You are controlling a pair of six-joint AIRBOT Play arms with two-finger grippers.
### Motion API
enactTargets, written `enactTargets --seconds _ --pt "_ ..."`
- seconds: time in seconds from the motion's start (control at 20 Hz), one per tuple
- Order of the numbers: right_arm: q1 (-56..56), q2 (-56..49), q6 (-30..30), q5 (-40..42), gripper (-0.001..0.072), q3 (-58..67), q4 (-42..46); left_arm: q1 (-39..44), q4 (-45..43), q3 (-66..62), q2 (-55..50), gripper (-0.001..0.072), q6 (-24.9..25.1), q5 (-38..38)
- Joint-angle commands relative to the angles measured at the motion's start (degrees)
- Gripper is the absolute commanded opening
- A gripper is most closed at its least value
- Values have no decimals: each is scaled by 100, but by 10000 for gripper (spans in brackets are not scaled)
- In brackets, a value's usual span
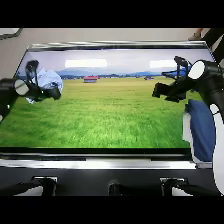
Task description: Fold the shirts.
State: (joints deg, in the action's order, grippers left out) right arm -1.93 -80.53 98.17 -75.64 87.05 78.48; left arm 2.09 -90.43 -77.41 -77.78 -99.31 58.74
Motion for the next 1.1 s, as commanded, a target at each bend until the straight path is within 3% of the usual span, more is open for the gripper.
enactTargets --seconds 0.0,0.15,0.25,0.45,0.7,0.75,0.85,0.9,1.05 --pt "-4 -4 2 597 670 0 -4 -824 35 -1423 -1091 720 -748 221" --pt "-4 -4 2 535 670 0 -4 -1871 533 -2975 -2277 720 -1445 1333" --pt "-4 -7 2 463 669 0 -4 -2326 1167 -3180 -2634 720 -1495 1322" --pt "-4 -7 4 466 669 0 -9 -2420 1394 -3180 -3257 720 -1263 1233" --pt "-4 -7 7 461 669 0 -52 -2284 2107 -3180 -3773 720 -588 763" --pt "-4 -7 22 461 669 0 -98 -2271 2127 -3180 -3827 645 -540 787" --pt "-4 -7 20 468 669 0 -181 -2284 2157 -3180 -3825 70 -450 918" --pt "-4 -7 17 470 669 0 -179 -2284 2297 -3182 -3770 30 -275 960" --pt "-4 -2 -11 483 668 0 -173 -2201 2852 -3279 -3246 29 186 669"
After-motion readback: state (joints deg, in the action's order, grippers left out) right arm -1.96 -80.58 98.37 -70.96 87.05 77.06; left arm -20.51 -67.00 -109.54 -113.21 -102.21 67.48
